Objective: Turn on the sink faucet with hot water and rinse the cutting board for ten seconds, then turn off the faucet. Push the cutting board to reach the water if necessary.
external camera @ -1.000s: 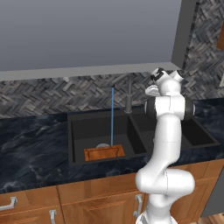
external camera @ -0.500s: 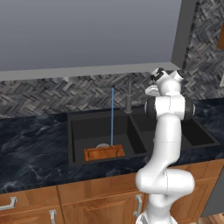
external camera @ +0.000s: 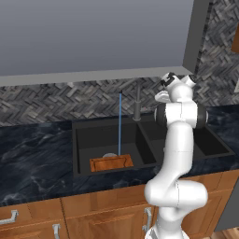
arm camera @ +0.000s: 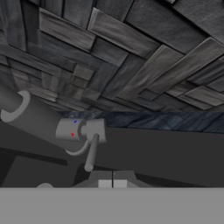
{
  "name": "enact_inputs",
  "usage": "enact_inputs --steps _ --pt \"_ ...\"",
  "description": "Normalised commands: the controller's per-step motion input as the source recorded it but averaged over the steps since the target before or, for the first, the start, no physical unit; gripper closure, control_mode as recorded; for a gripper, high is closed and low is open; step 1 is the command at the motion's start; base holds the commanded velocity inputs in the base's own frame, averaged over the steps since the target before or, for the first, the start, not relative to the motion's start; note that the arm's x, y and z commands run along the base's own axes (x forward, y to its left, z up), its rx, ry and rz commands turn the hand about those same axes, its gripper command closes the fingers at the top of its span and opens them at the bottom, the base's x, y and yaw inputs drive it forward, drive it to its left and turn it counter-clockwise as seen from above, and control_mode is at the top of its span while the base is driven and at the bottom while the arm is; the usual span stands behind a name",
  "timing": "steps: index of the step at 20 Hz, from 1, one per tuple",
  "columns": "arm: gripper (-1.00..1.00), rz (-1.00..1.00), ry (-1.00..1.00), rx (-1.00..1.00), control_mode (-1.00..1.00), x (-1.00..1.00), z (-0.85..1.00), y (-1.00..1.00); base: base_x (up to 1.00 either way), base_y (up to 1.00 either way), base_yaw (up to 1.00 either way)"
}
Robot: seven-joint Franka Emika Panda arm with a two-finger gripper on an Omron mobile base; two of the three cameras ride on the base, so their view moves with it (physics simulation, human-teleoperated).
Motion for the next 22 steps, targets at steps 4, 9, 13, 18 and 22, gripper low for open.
enact_inputs --steps 4,9,13,18,22 --pt "1.0 0.0 0.0 0.0 -1.0 0.0 0.0 0.0 0.0 0.0 0.0" --pt "1.0 0.0 0.0 0.0 -1.0 0.0 0.0 0.0 0.0 0.0 0.0" --pt "1.0 0.0 0.0 0.0 -1.0 0.0 0.0 0.0 0.0 0.0 0.0" --pt "1.0 0.0 0.0 0.0 -1.0 0.0 0.0 0.0 0.0 0.0 0.0" --pt "1.0 0.0 0.0 0.0 -1.0 0.0 0.0 0.0 0.0 0.0 0.0"
